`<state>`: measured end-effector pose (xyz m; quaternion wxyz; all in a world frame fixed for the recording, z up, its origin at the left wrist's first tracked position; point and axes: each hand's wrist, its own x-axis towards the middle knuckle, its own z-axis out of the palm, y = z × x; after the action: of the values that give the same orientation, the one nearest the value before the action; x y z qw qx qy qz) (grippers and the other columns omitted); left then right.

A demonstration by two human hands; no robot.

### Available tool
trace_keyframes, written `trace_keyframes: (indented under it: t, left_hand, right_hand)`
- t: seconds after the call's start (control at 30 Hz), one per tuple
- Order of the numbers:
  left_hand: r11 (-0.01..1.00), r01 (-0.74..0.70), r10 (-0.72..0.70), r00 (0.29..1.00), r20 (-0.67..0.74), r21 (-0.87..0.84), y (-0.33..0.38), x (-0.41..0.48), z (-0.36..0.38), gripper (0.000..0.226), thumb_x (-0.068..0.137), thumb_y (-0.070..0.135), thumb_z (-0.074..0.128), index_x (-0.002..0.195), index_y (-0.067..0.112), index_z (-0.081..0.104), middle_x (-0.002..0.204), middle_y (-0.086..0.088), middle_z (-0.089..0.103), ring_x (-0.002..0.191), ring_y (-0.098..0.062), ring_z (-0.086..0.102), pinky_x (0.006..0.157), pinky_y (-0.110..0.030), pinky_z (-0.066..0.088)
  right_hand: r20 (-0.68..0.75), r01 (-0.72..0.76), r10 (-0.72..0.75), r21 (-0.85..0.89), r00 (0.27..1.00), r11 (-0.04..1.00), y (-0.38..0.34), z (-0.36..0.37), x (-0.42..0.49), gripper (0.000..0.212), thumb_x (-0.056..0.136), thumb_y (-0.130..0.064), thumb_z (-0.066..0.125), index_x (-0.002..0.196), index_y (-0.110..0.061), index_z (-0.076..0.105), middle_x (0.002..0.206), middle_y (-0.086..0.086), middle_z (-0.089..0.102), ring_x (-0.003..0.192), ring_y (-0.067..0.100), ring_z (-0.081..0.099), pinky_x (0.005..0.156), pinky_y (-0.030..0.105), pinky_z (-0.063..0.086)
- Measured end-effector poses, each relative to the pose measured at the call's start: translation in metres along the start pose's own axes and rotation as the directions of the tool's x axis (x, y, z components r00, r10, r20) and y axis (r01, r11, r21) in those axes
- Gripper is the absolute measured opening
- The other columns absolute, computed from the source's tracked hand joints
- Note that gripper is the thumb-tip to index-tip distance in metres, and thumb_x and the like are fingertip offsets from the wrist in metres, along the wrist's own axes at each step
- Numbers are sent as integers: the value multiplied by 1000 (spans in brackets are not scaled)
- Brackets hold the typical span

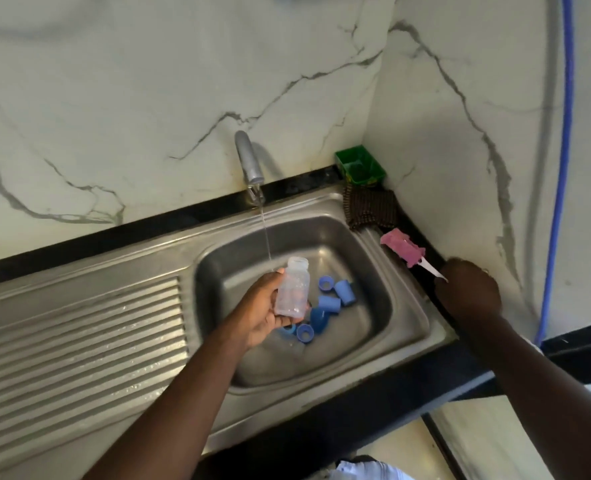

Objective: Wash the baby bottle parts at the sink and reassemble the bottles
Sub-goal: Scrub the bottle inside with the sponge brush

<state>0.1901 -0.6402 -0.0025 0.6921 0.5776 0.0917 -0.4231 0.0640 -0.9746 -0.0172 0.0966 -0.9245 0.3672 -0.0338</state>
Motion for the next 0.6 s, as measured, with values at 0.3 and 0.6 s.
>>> trace_keyframes:
  t: [0.3,0.6]
  left_hand:
    - [946,-75,68,997,-34,-316,3,-15,-19,58,102,52,40,125,2,58,85,-18,66,69,-26,64,61,-34,54]
    - [899,-234,219,972,-84,-370,14,-45,-40,32,101,30,47,113,5,63,92,-17,70,76,-24,68,69,-37,57]
  right_hand:
    - [45,139,-211,618,976,774,-96,-7,-62,8,93,-17,64,88,-20,58,64,-5,63,58,1,57,59,26,39]
    - [19,285,-496,799,868,530,-171,-18,-119,11,95,-16,63,89,-26,63,67,-2,63,58,7,56,55,25,46]
